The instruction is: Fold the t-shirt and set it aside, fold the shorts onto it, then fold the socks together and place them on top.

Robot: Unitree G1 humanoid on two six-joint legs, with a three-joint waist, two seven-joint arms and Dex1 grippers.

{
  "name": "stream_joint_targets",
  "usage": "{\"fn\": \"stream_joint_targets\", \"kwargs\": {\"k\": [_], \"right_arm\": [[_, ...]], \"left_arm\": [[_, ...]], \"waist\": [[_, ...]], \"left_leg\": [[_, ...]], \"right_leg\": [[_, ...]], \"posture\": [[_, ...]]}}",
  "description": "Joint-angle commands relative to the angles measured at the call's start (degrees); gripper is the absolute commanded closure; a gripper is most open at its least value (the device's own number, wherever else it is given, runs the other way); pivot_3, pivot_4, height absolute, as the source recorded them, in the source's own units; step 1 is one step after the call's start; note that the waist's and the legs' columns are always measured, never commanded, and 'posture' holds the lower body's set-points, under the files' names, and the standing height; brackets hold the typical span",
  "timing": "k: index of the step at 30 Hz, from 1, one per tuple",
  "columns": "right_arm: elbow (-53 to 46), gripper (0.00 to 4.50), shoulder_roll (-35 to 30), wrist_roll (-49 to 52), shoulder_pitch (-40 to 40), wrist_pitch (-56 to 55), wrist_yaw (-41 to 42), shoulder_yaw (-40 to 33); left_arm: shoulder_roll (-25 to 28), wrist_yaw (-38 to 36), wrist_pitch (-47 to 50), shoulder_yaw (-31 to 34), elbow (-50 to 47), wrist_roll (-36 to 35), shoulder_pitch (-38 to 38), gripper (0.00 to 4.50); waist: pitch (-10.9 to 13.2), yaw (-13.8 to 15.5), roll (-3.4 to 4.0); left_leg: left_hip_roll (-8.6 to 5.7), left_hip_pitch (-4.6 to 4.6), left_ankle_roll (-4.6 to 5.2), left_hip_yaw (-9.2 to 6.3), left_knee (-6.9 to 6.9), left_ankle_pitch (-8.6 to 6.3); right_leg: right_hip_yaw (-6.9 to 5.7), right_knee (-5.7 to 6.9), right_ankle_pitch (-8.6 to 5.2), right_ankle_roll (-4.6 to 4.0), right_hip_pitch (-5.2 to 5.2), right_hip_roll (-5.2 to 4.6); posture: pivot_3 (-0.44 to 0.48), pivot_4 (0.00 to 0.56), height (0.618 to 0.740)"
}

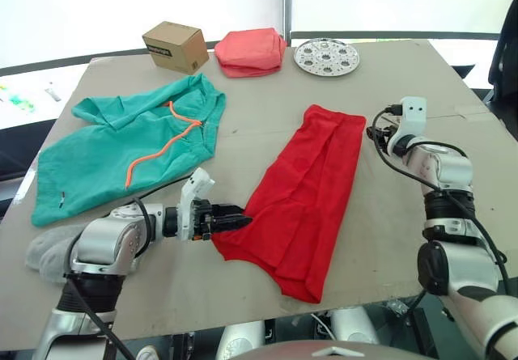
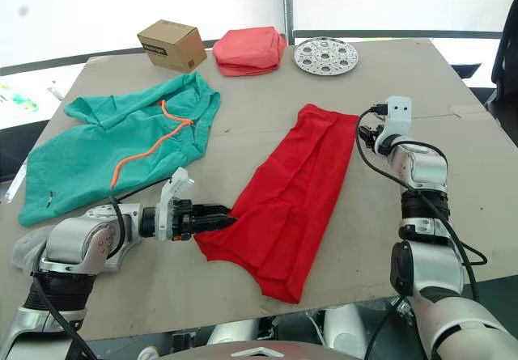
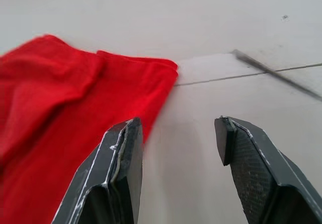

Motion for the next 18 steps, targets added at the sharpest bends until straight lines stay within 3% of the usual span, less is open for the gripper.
{"fn": "stream_joint_targets", "kwargs": {"k": [1, 8, 10, 13, 14, 15, 16, 18], "right_arm": [[5.01, 2.04, 1.0, 4.13, -4.26, -2.99, 1.05, -2.44], [15.32, 2.04, -0.4, -1.73, -7.1, -7.28, 2.15, 5.07], [18.93, 2.04, -0.57, -4.71, -7.77, -9.58, 1.45, 8.32], [21.96, 2.9, -0.48, -5.96, -8.59, -11.93, 1.15, 9.8], [22.26, 3.52, -0.38, -6.27, -8.54, -12.41, 1.19, 10.18], [22.35, 3.77, -0.29, -6.53, -8.47, -12.82, 1.27, 10.5], [22.35, 4.31, -0.25, -6.72, -8.38, -13.18, 1.26, 10.76], [22.22, 4.5, -0.28, -7.02, -8.23, -13.73, 1.11, 11.19]], "left_arm": [[1.44, 0.77, 0.64, -0.65, -1.79, -0.31, 1.13, 1.72], [3.42, 2.37, -0.28, 0.41, -3.82, -0.41, 5.18, 1.72], [4.85, 2.14, -5.53, -2.38, -5.73, 3.1, 7.93, 1.72], [4.46, 3.18, -8.47, -4.28, -7.22, 4.26, 10.47, 1.69], [4.48, 3.84, -10.38, -5.56, -7.41, 5.88, 11.32, 1.69], [4.42, 4.41, -11.59, -6.48, -7.48, 6.9, 12.02, 1.69], [4.25, 4.87, -12.23, -6.95, -7.53, 7.36, 12.62, 2.23], [3.71, 5.6, -12.2, -6.97, -7.57, 7.11, 13.29, 2.94]], "waist": [[0.01, -0.1, 0.01], [0.0, -0.07, 0.0], [-0.02, -0.46, -0.01], [-0.08, -0.36, -0.02], [-0.09, -0.29, -0.02], [-0.13, -0.27, -0.02], [-0.15, -0.25, 0.01], [-0.16, -0.25, 0.0]], "left_leg": [[0.01, 0.0, 0.01, 0.02, -0.01, 0.0], [0.01, 0.0, 0.0, 0.01, -0.09, 0.0], [0.02, 0.09, 0.0, 0.13, -0.1, 0.0], [0.04, 0.27, -0.01, 0.24, -0.19, -0.01], [0.04, 0.28, -0.01, 0.26, -0.19, -0.01], [0.04, 0.28, -0.01, 0.26, -0.19, -0.01], [0.04, 0.29, -0.01, 0.28, -0.19, -0.02], [0.04, 0.43, -0.02, 0.3, -0.2, -0.04]], "right_leg": [[0.04, 0.0, 0.06, -0.1, 0.0, 0.02], [0.05, -0.02, 0.09, -0.18, -0.02, 0.03], [0.17, 0.0, 0.09, -0.17, -0.02, 0.03], [0.28, 0.0, 0.07, -0.17, 0.02, 0.04], [0.3, 0.0, 0.07, -0.18, 0.02, 0.03], [0.31, 0.0, 0.07, -0.18, 0.02, 0.02], [0.32, -0.01, 0.07, -0.17, 0.03, 0.01], [0.35, -0.01, 0.07, -0.18, 0.16, -0.01]], "posture": [[0.0, 0.15, 0.736], [0.0, 0.15, 0.736], [0.0, 0.15, 0.736], [0.0, 0.15, 0.736], [0.0, 0.15, 0.736], [0.0, 0.15, 0.736], [0.0, 0.15, 0.736], [0.0, 0.15, 0.736]]}}
